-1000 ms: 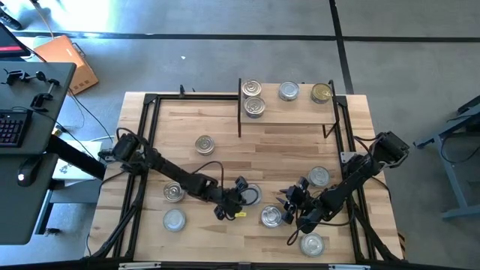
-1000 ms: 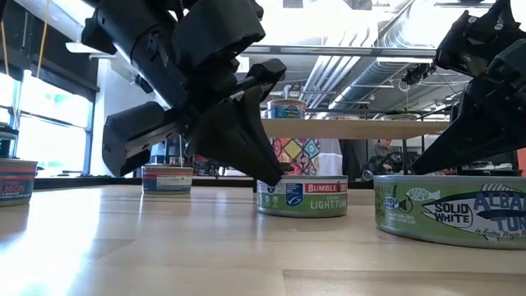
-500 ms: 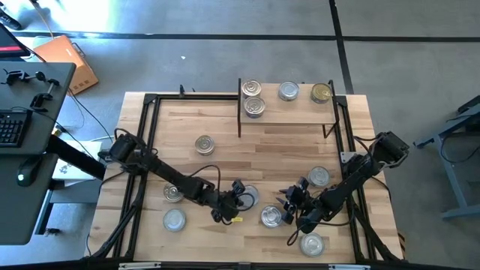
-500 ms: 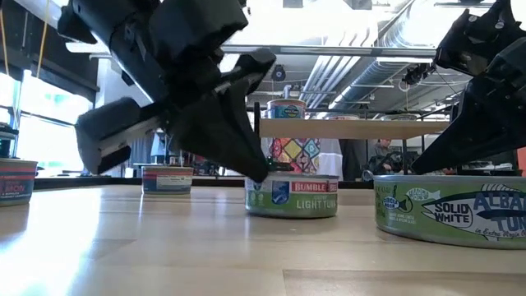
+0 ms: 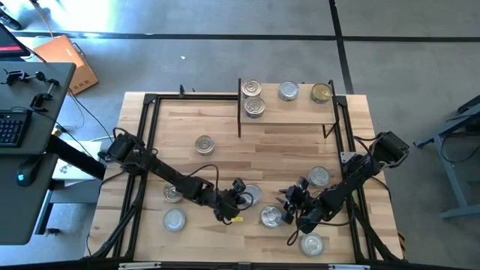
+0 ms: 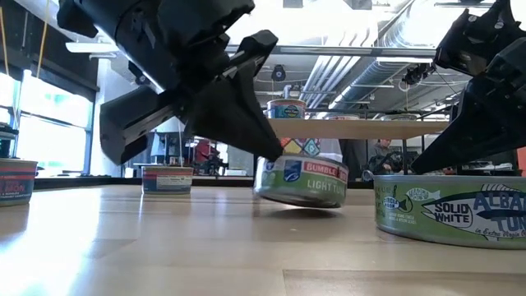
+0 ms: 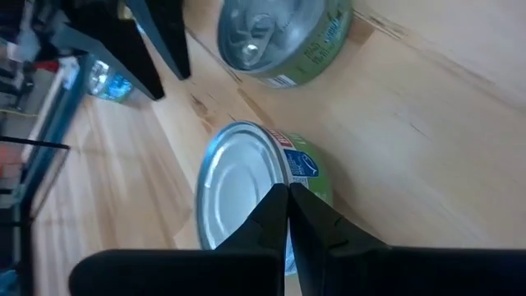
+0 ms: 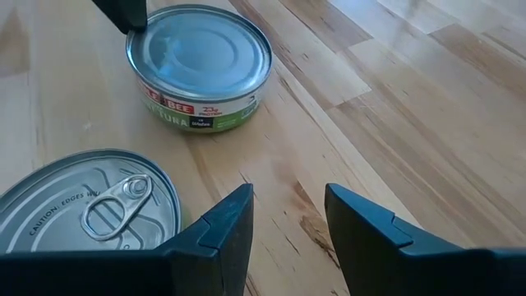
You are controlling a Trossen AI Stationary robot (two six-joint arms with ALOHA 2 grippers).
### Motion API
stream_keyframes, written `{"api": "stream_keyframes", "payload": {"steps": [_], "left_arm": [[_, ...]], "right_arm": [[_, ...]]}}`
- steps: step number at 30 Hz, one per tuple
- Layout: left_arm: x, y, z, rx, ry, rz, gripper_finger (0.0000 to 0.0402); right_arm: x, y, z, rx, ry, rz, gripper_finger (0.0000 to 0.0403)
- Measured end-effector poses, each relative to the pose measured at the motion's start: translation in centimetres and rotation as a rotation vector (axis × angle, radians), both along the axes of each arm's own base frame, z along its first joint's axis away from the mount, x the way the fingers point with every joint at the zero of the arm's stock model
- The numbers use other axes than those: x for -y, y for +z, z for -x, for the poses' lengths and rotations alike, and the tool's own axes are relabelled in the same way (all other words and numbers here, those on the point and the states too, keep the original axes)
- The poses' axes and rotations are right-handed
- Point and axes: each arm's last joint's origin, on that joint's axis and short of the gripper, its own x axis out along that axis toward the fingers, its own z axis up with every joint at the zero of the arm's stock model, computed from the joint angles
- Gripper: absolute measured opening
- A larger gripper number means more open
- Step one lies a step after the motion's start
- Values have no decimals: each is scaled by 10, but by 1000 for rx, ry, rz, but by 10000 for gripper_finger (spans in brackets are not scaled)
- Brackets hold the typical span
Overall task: Stack canned seafood by type on shelf
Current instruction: Put the green white tuna can on the shelf
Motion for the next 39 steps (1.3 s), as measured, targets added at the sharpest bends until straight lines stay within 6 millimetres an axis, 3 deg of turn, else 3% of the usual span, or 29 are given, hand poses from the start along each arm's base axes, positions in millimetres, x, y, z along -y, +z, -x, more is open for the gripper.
{"api": "stream_keyframes", "payload": {"steps": [7, 23, 27, 33, 39], "left_arm": [[3, 1, 1, 8, -6, -1, 0], [-3, -7, 10, -151, 93, 131, 0], [-4, -4, 12, -162, 103, 135, 0], [-7, 8, 20, -192, 130, 146, 0], [-14, 2, 22, -243, 177, 141, 0]], "right_arm": [[0, 0, 0, 0, 0, 0, 145], [0, 0, 0, 1, 0, -1, 145], [2, 2, -7, 24, 6, -10, 145], [31, 13, -46, 70, 65, -5, 145], [74, 11, -76, 62, 117, -25, 145]]}}
